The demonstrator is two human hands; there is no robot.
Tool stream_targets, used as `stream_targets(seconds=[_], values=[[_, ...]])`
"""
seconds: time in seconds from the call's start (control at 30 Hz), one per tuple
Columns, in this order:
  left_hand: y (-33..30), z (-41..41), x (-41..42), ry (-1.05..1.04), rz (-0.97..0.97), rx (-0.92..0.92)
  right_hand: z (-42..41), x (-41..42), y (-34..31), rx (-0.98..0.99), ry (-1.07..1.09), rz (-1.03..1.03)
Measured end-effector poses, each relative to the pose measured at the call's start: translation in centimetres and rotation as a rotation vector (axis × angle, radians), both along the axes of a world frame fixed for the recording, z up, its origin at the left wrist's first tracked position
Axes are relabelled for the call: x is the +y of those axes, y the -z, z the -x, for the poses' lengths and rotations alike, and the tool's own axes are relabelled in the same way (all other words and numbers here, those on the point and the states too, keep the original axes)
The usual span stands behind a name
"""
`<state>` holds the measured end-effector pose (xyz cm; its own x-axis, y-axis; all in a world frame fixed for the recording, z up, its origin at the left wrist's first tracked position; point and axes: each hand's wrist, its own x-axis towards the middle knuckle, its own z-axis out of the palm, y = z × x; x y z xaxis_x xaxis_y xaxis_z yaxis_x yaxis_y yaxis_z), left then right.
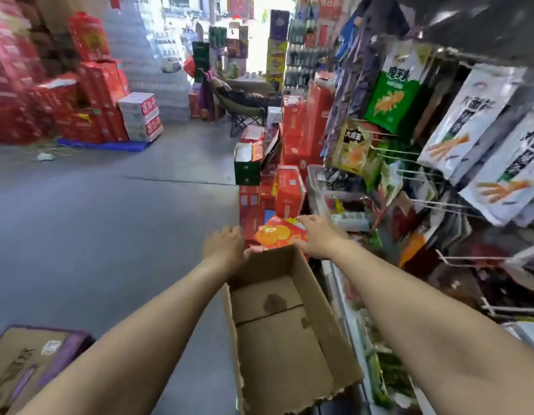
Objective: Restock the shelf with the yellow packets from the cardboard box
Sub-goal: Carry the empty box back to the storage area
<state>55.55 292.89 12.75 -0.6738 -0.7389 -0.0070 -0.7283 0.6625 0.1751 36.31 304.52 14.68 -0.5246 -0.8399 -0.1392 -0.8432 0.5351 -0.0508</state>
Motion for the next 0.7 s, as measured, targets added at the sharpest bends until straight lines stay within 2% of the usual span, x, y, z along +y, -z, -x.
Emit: stream_targets(seconds=[0.23,0.43,0.6,0.7], values=[[13.2,2.1,-4.7,-0.157,-0.397,-0.104,7.2,-1.5,13.0,-0.222,0.089,-0.174],[23.6,0.5,-3.0,-0.28,-0.676,-0.248,9.1,1.4,24.0,-0.419,0.298,-0.347],[29.4,0.0,-1.1,-0.371,-0.834,-0.315,8.8,3.3,29.1,-0.51,0.456,-0.366],[31.0,0.0,0.0,-0.479,-0.936,-0.219,8.8,3.2,30.4,-0.497,0.552,-0.328]])
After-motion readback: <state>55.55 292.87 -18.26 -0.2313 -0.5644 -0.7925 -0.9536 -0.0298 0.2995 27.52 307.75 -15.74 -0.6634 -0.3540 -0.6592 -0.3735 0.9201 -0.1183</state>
